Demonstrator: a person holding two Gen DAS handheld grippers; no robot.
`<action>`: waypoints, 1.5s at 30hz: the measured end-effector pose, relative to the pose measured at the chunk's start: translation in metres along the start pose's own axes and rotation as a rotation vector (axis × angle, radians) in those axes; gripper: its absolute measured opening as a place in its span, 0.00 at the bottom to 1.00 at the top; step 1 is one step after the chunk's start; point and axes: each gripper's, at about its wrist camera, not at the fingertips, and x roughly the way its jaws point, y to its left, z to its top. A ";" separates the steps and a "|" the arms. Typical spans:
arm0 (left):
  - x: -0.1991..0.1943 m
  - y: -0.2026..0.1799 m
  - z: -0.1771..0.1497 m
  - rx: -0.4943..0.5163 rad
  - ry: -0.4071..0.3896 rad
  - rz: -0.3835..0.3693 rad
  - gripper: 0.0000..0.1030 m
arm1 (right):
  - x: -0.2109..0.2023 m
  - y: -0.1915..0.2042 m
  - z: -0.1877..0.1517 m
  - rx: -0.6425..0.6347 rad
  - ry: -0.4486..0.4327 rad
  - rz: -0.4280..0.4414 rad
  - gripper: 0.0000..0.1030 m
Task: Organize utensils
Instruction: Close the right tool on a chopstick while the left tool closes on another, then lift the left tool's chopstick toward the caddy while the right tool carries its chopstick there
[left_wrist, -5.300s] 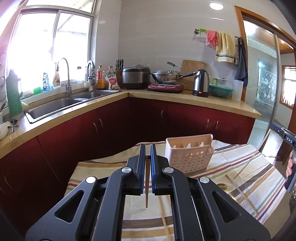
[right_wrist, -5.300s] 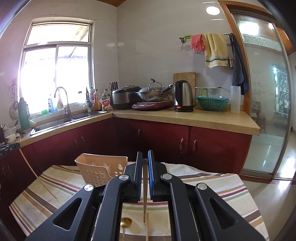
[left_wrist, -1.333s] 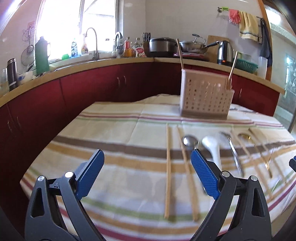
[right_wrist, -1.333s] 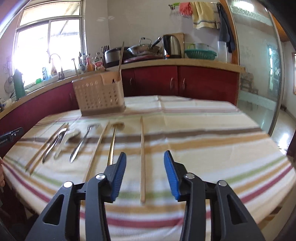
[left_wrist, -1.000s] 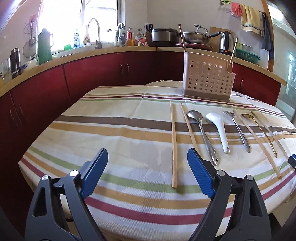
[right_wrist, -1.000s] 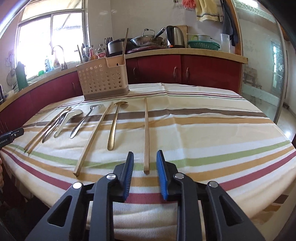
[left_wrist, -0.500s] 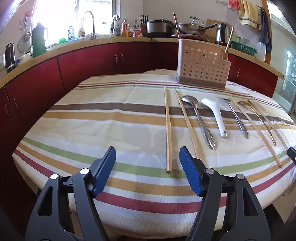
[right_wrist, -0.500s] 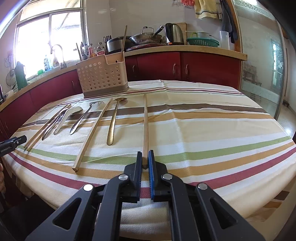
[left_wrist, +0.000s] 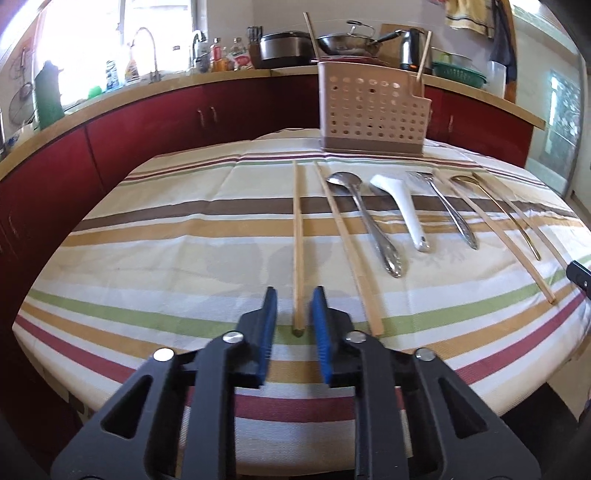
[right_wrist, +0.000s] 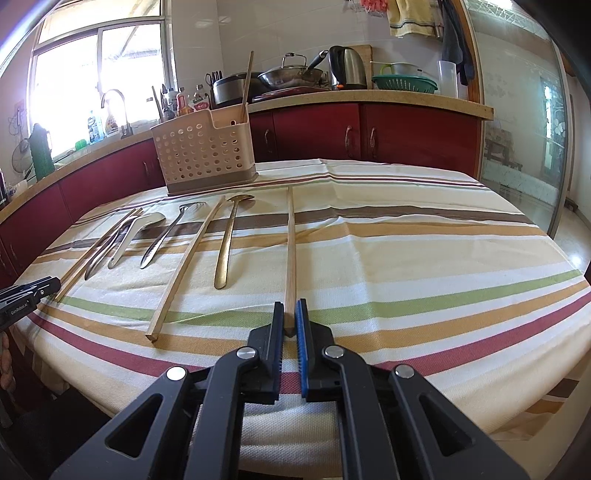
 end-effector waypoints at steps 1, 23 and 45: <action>0.000 0.001 0.000 -0.003 0.000 -0.014 0.12 | 0.000 0.000 0.000 0.000 -0.001 0.001 0.07; -0.029 0.013 0.021 -0.034 -0.038 -0.032 0.06 | -0.035 0.002 0.034 -0.008 -0.111 -0.015 0.06; -0.091 0.036 0.105 -0.058 -0.173 -0.094 0.06 | -0.065 0.008 0.140 -0.039 -0.309 0.007 0.06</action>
